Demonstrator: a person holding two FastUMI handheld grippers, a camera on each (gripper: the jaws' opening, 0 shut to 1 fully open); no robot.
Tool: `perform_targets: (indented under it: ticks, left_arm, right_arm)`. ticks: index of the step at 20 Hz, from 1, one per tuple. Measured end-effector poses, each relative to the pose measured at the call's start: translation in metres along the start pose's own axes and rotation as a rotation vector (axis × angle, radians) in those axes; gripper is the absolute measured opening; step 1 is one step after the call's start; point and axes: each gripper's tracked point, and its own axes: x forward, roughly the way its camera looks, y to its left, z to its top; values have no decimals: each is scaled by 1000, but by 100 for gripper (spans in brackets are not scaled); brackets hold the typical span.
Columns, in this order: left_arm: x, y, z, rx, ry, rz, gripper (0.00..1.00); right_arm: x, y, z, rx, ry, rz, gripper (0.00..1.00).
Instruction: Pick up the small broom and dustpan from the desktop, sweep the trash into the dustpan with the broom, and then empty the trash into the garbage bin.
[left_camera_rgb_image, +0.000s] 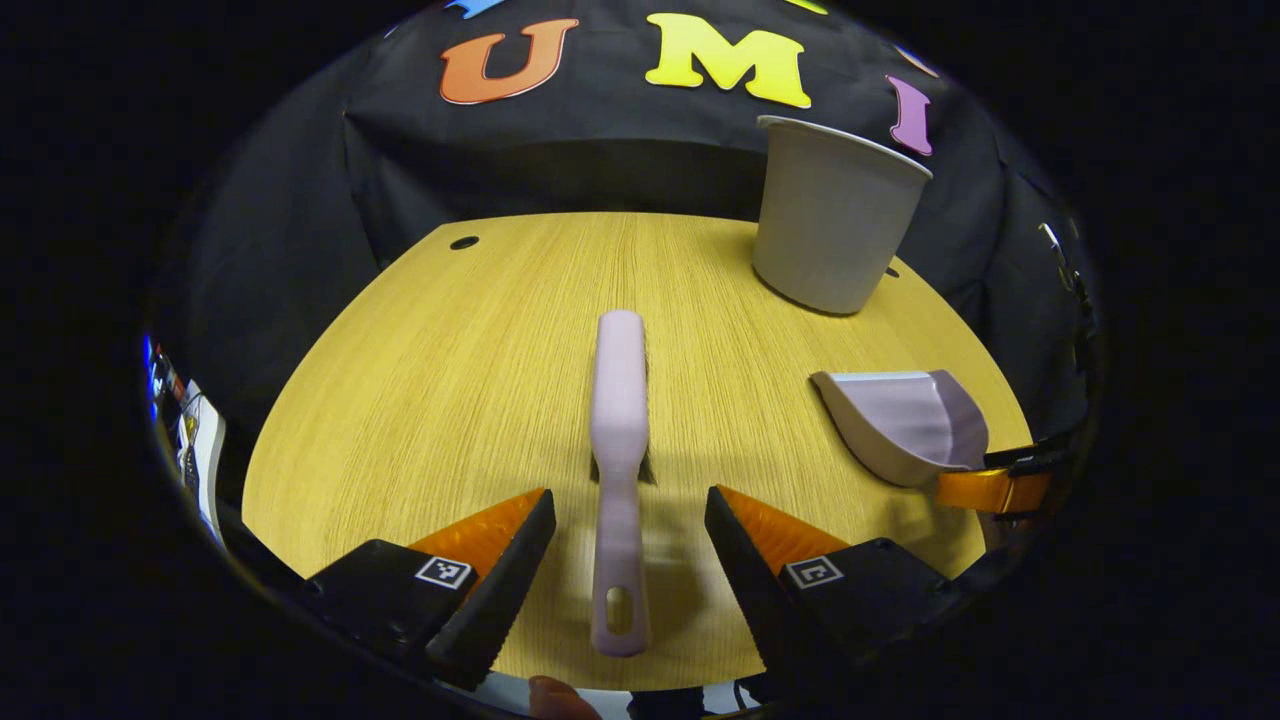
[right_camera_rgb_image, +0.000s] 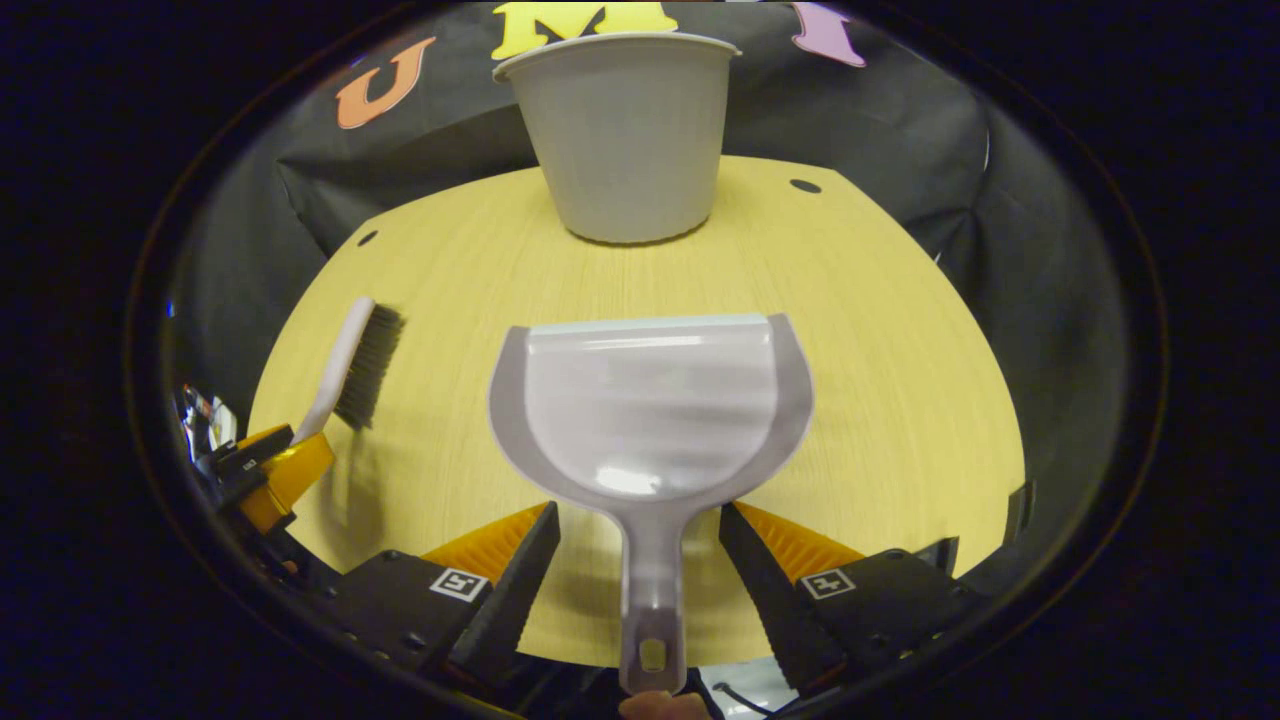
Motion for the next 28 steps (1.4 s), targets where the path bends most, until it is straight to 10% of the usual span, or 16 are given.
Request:
perform_targets:
  ticks: [15, 28]
  left_arm:
    - [-187, 3, 145, -25, -501, -32, 97]
    - [-277, 11, 193, -5, -701, 1, 97]
  right_arm:
    - [-236, 40, 95, -76, -742, -29, 94]
    - [-323, 45, 105, -69, -948, -69, 98]
